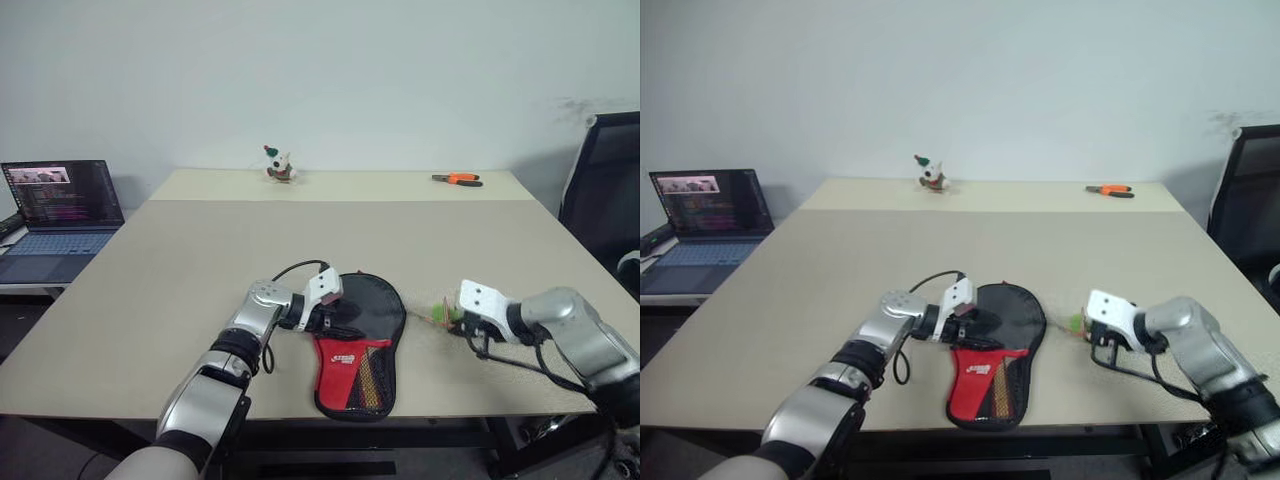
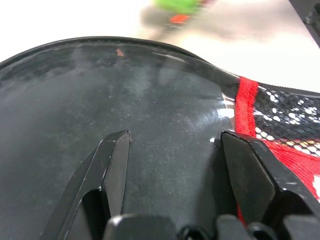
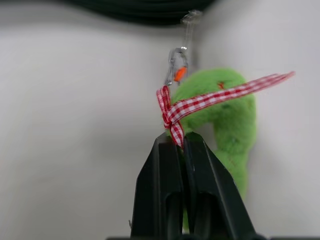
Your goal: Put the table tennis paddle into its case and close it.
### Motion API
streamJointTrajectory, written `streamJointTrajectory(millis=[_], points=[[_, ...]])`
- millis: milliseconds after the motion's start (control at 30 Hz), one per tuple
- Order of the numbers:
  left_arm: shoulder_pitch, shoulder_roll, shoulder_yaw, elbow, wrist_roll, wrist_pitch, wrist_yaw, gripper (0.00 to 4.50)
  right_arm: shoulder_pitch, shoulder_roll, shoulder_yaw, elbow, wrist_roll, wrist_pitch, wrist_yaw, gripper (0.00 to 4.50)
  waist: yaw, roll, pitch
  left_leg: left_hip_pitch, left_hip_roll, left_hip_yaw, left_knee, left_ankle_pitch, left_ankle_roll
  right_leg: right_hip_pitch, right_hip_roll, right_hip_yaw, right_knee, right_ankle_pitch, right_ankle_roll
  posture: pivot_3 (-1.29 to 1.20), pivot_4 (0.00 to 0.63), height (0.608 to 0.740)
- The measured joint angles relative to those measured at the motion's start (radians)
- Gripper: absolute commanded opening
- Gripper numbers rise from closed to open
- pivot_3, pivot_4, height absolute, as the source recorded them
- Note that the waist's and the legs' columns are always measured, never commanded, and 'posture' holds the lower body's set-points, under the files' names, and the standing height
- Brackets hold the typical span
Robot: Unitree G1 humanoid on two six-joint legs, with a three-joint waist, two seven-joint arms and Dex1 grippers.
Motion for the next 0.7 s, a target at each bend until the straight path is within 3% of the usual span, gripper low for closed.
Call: streamJointTrajectory(millis=[267, 700], points=[[-0.03, -0.021, -0.017, 0.06, 0.031, -0.056, 0.018, 3.15, 0.151, -0.059, -0.058, -0.35, 0.127, 0.235, 0.0, 0.01, 0.009, 0.0, 0.0, 0.001, 0.0, -0.002, 0.002, 0.0, 0.0, 0.004, 0.0, -0.002, -0.001, -0.001, 0.003, 0.0, 0.15, 0.74], [-0.051, -0.034, -0.039, 0.111, 0.062, -0.135, 0.019, 3.15, 0.179, -0.107, -0.091, -0.425, 0.231, 0.327, -0.023, 0.01, 0.016, 0.0, 0.0, 0.01, -0.001, -0.002, 0.002, -0.002, 0.003, 0.014, 0.0, -0.002, -0.003, -0.004, 0.007, 0.0, 0.15, 0.74]])
